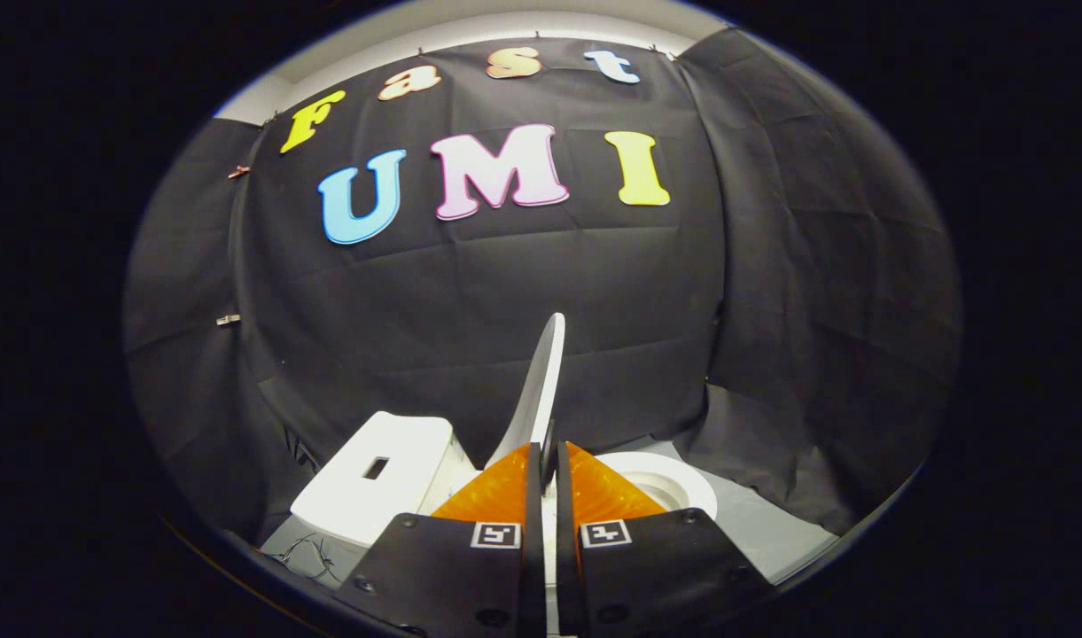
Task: Open the toilet lid.
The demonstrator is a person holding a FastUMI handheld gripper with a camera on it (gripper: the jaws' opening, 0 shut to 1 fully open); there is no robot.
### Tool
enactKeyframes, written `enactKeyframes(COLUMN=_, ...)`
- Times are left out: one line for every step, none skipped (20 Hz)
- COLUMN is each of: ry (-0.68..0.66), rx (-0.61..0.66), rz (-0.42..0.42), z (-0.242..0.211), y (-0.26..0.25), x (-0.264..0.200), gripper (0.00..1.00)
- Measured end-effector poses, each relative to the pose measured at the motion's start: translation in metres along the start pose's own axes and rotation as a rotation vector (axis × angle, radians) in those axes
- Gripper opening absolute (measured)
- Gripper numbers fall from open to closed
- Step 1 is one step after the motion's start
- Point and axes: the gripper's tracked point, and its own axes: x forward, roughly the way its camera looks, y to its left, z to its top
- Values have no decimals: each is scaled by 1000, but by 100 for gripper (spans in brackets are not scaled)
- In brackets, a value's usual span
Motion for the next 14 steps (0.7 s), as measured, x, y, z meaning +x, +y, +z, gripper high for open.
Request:
enactKeyframes(ry=-8, rx=-5, rz=18, z=2, y=12, x=-2, gripper=11)
enactKeyframes(ry=-15, rx=-8, rz=34, z=3, y=24, x=-2, gripper=11)
enactKeyframes(ry=-19, rx=-11, rz=50, z=5, y=36, x=-3, gripper=12)
enactKeyframes(ry=-24, rx=-15, rz=65, z=6, y=48, x=-4, gripper=12)
enactKeyframes(ry=-28, rx=-22, rz=79, z=6, y=58, x=-4, gripper=14)
enactKeyframes(ry=-32, rx=-29, rz=92, z=5, y=69, x=-5, gripper=14)
enactKeyframes(ry=-35, rx=-38, rz=105, z=6, y=78, x=-5, gripper=14)
enactKeyframes(ry=-39, rx=-47, rz=118, z=6, y=88, x=-5, gripper=14)
enactKeyframes(ry=-40, rx=-55, rz=132, z=6, y=96, x=-5, gripper=14)
enactKeyframes(ry=-41, rx=-63, rz=145, z=4, y=105, x=-6, gripper=14)
enactKeyframes(ry=-44, rx=-70, rz=155, z=4, y=112, x=-6, gripper=14)
enactKeyframes(ry=-46, rx=-77, rz=163, z=3, y=119, x=-6, gripper=14)
enactKeyframes(ry=-46, rx=-79, rz=170, z=3, y=124, x=-5, gripper=14)
enactKeyframes(ry=-46, rx=-81, rz=179, z=2, y=131, x=-5, gripper=14)
